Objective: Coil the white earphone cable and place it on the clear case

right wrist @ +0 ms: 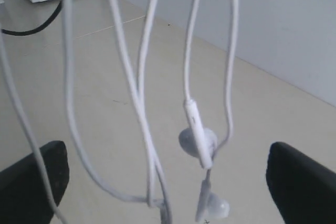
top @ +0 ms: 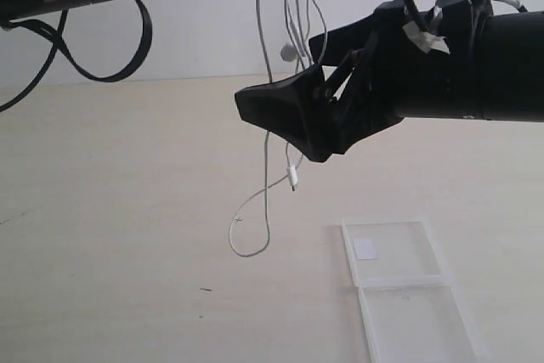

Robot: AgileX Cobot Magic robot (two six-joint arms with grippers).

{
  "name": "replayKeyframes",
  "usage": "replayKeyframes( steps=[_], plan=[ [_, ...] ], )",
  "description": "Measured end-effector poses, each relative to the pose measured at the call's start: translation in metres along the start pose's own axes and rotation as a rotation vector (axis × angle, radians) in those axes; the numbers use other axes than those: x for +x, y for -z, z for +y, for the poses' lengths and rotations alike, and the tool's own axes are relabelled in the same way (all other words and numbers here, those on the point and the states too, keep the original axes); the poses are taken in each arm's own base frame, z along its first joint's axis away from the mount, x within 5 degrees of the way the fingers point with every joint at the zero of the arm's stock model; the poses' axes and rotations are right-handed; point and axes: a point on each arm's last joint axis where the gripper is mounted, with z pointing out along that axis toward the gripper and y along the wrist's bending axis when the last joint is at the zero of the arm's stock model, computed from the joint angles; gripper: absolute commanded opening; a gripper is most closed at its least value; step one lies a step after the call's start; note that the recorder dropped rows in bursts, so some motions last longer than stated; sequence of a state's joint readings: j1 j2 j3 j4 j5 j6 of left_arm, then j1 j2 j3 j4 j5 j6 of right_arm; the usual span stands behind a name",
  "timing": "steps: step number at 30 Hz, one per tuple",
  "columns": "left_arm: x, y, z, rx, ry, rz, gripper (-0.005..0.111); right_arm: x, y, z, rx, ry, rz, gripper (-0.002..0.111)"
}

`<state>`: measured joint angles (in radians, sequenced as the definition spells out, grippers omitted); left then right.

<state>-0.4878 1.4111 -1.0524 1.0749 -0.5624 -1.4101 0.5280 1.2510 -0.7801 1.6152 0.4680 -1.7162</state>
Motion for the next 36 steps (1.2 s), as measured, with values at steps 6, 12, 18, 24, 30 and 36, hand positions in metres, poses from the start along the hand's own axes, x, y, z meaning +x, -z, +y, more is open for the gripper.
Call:
replayKeyframes(
  steps=[6,12,18,24,30,36],
  plan=[
    [0.0001,0.0000,-0.0026,0.029,-0.007,0.001,0.000,-0.0005,0.0001,0.0036,-0.040,0.002,-0.006,0.092],
    [0.0006,0.0001,-0.0041,0.045,-0.010,0.006,0.000,0.0042,-0.0057,0.0021,-0.052,-0.010,0.014,0.085],
    [0.0012,0.0001,-0.0042,0.046,-0.016,0.013,0.000,0.0072,-0.0089,0.0008,-0.054,-0.013,0.026,0.073],
    [0.0016,0.0001,-0.0042,0.046,-0.023,0.017,0.000,0.0077,-0.0089,0.0010,-0.055,-0.014,0.028,0.061],
    [0.0019,0.0001,-0.0042,0.047,-0.028,0.021,0.000,0.0074,-0.0089,0.0009,-0.055,-0.021,0.024,0.069],
    [0.0020,0.0001,-0.0043,0.047,-0.030,0.022,0.000,0.0063,-0.0089,0.0007,-0.053,-0.030,0.013,0.069]
  ],
)
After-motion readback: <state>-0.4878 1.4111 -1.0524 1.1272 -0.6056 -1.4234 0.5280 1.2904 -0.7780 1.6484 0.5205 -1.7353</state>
